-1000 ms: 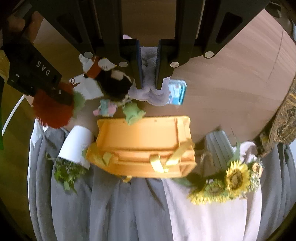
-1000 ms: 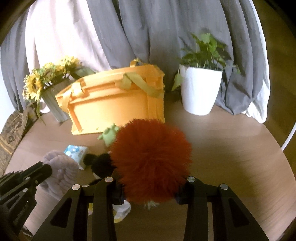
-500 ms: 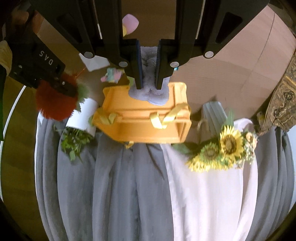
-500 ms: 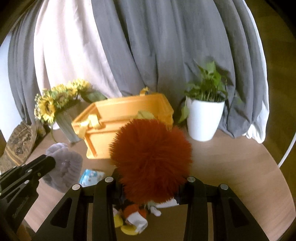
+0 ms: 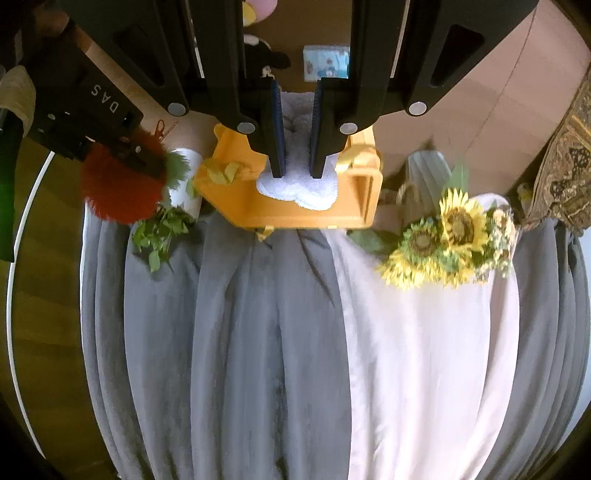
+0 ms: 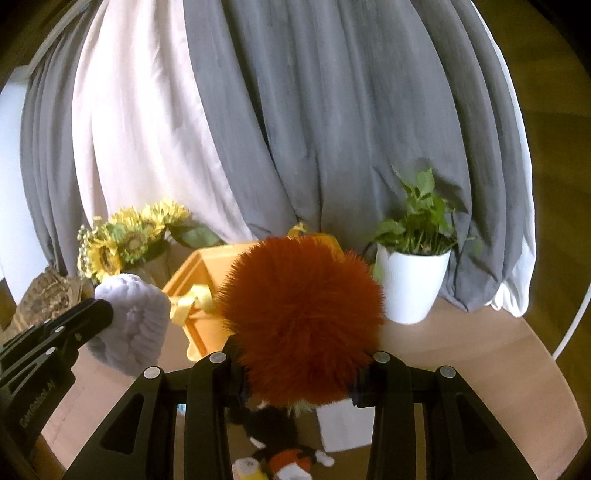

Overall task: Organize soft objects
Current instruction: 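Lift the lilac towel and red pompom and carry both over the orange crate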

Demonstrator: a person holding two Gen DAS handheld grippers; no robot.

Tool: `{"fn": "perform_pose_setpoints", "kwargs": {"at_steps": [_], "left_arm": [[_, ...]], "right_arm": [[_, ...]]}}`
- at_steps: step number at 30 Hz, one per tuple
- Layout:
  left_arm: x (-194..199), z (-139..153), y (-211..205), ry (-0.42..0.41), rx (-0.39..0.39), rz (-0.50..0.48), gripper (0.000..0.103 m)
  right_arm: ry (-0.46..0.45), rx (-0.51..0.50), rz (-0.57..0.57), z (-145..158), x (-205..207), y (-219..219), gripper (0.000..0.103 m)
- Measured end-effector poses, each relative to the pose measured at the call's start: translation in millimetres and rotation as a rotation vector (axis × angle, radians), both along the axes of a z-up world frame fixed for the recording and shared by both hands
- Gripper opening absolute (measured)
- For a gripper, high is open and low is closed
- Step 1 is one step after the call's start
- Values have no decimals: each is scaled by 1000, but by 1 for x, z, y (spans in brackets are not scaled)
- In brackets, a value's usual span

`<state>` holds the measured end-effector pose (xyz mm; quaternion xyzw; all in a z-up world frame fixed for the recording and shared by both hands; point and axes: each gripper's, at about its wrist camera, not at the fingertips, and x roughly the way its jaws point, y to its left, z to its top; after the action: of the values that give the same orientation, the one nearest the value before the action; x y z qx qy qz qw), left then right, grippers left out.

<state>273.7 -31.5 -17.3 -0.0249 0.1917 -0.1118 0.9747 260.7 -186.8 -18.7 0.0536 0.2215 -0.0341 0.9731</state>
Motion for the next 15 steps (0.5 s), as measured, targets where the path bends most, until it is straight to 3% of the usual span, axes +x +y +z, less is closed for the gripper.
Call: {"fn": "perform_pose_setpoints", "kwargs": {"at_steps": [15], "left_arm": [[26,23,5,-99,15,-6,14]], "right_arm": [[-83,10,1,26,27,9,38]]}}
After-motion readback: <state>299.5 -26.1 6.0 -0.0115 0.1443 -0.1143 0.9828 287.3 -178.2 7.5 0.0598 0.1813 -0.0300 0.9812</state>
